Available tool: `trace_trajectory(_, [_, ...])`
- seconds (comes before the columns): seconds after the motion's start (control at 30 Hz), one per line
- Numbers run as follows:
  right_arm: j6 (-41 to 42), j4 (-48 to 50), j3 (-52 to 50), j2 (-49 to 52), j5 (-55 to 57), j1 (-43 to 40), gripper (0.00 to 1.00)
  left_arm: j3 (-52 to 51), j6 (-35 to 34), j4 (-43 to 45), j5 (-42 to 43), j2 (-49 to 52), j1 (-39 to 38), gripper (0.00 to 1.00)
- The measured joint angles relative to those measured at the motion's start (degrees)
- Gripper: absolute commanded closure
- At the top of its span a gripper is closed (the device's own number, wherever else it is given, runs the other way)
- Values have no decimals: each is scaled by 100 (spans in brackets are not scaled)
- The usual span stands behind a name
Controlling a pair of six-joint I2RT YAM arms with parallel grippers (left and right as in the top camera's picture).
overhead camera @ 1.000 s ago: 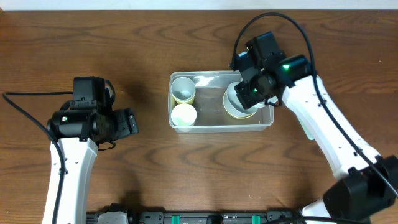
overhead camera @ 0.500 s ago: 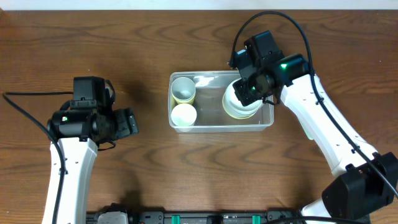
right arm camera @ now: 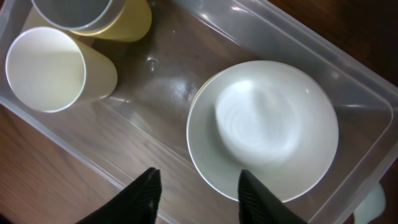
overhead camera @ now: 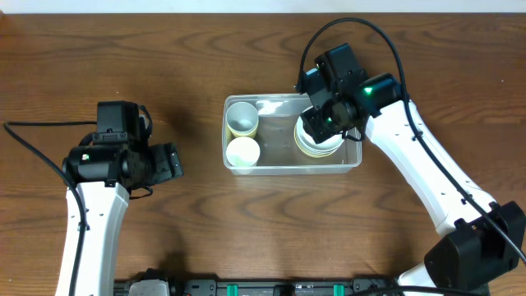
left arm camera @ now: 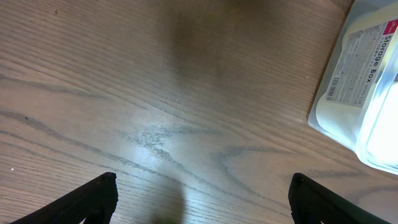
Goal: Pack container
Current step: 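Stack the second white bowl onto the bowls in the container, then lower the right gripper to the light blue spoon and grasp it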
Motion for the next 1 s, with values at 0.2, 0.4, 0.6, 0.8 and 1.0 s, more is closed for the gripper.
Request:
trace_trajectory(0.2, [328, -13, 39, -7, 503, -105, 51, 0, 0, -2, 0, 0, 0, 12])
trace_trajectory(0.4, [616, -50, 424, -490, 1318, -907, 8, 0, 0, 0, 0, 0, 0, 12])
trace_trajectory(0.6, [431, -321, 739, -1209, 1620, -2098, 7, 0, 2, 9, 0, 0, 0, 12])
trace_trajectory(0.8, [31, -758, 420, -911, 1582, -2710, 7, 0, 0, 11, 0, 0, 0, 12])
trace_trajectory(1.0, [-511, -605, -363, -216, 1471, -2719, 10, 0, 0, 4, 0, 0, 0, 12])
